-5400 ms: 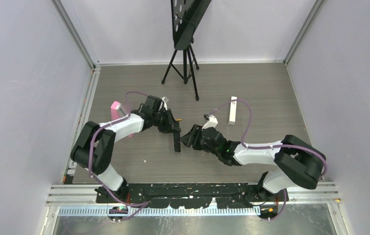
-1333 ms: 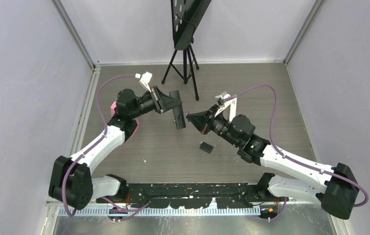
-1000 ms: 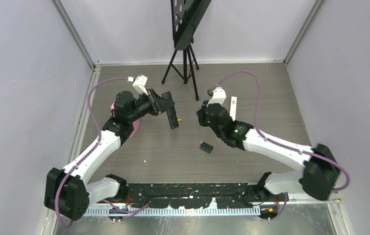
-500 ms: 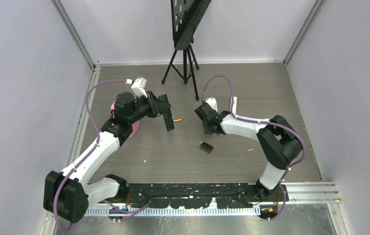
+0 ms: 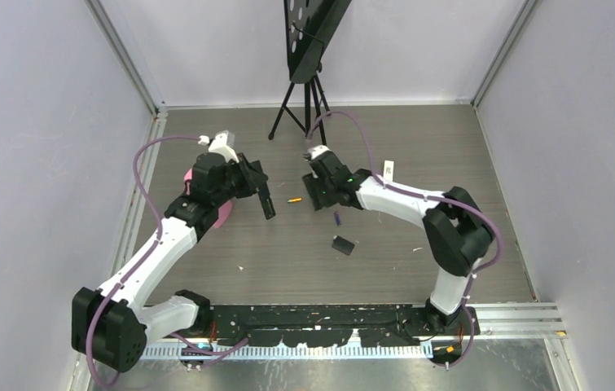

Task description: Load the batteries into the remote control

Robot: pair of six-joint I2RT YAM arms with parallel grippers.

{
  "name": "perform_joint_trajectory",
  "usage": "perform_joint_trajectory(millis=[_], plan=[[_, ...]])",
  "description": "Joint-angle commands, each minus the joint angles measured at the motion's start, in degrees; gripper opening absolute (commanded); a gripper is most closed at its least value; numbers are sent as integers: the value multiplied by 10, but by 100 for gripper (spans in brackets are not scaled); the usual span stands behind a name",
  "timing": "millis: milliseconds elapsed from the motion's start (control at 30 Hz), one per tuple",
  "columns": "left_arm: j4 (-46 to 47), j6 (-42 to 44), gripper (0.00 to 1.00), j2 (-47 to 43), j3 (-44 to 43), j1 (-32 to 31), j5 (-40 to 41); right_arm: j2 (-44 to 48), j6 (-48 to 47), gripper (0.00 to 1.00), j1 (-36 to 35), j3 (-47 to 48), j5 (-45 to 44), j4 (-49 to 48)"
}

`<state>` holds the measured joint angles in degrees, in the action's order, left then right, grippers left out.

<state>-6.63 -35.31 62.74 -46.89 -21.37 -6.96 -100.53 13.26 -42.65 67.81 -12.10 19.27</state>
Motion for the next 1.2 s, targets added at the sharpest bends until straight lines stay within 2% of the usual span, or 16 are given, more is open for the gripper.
perform_joint_trajectory(millis=[0,233,300,433,633,733,800,867,933,1033,1167], plan=[[-62,13,0,-30,-36,2,100,-76,-137,60,-25,83,93,-57],[-93,14,0,-47,-49,4,100,-178,-249,63,-20,165,112,-66],[-100,16,0,-50,-53,4,95,-185,-276,63,-16,172,158,-63],[-106,20,0,-57,-57,8,90,-198,-307,62,-4,185,222,-46],[-116,28,0,-61,-66,11,85,-248,-322,56,10,243,265,16],[-118,30,0,-62,-67,12,83,-261,-327,48,10,253,263,30],[-117,30,0,-61,-67,12,79,-265,-323,37,10,255,252,31],[-117,29,0,-58,-67,12,74,-266,-318,19,9,256,236,35],[-114,29,0,-57,-66,12,72,-261,-309,8,7,253,210,36],[-93,29,0,-53,-59,12,35,-241,-268,1,6,236,166,17],[-49,21,0,-45,-44,12,-15,-180,-169,0,6,171,114,-55]])
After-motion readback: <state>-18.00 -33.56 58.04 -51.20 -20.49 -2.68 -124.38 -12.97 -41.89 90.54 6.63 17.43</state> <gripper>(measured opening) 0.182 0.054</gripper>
